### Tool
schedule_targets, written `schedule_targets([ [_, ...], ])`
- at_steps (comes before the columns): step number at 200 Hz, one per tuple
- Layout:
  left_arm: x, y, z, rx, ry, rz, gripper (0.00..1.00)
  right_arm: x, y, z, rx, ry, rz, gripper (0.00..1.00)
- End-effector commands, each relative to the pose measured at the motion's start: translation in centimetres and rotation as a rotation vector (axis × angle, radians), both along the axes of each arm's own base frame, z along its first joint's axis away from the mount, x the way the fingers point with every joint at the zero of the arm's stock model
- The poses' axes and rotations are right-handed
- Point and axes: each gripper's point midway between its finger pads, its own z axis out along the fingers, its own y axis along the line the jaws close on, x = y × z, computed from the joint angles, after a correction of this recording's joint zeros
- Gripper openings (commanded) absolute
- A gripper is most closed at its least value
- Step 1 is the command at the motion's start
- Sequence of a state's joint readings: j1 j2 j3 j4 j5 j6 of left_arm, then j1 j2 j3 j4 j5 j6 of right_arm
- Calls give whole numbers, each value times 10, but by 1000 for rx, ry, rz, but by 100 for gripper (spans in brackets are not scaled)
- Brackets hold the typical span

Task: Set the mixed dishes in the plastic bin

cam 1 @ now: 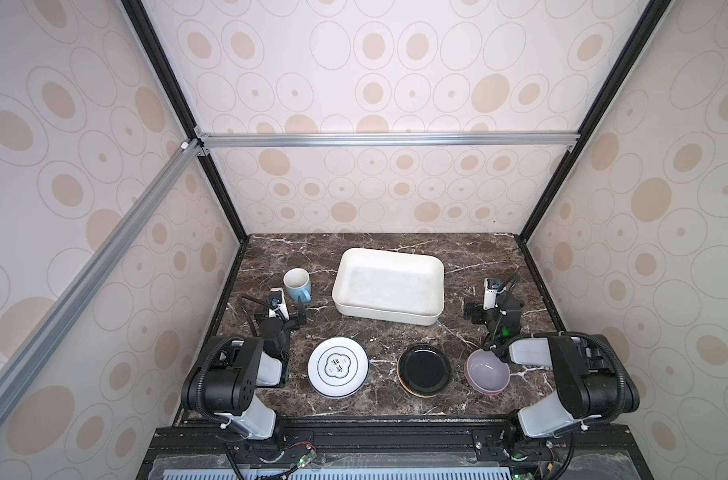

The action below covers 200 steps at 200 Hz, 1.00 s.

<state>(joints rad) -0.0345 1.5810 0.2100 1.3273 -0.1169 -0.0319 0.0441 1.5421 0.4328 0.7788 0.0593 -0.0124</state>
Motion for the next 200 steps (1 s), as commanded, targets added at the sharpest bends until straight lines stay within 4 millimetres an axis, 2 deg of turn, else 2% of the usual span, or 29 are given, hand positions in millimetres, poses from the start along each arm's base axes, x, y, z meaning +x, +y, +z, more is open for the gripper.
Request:
schedule_targets([
  [1,5,-1,12,17,-38,-8,99,-1,1,0,-8,-5,8,100],
  [83,7,0,11,9,-34,-15,99,-1,1,1,-8,-8,11,100],
  [95,6,0,12,10,-36,-15,99,0,-3,11,-29,-34,-29,100],
  [108,6,-1,13,11,-41,-17,99,-4,-12,22,-76,29,-112,100],
  [138,18,1,29,15,8,1,99,-4,-13,71,-78,139,-196,95],
  [149,19,-1,39,31,10,12,99,-5,-6,91,-83,144,-208,94],
  [168,16,-11,62,14,-10,23,99,-14,18,109,-65,212,-166,91],
  [181,14,-23,79,-49,-21,13,99,-22,43,117,-32,263,-86,87],
  [185,14,-28,83,-71,-18,-1,99,-27,59,118,-19,278,-37,85],
  [200,14,-47,96,-175,13,-46,99,-41,95,118,54,330,70,80],
])
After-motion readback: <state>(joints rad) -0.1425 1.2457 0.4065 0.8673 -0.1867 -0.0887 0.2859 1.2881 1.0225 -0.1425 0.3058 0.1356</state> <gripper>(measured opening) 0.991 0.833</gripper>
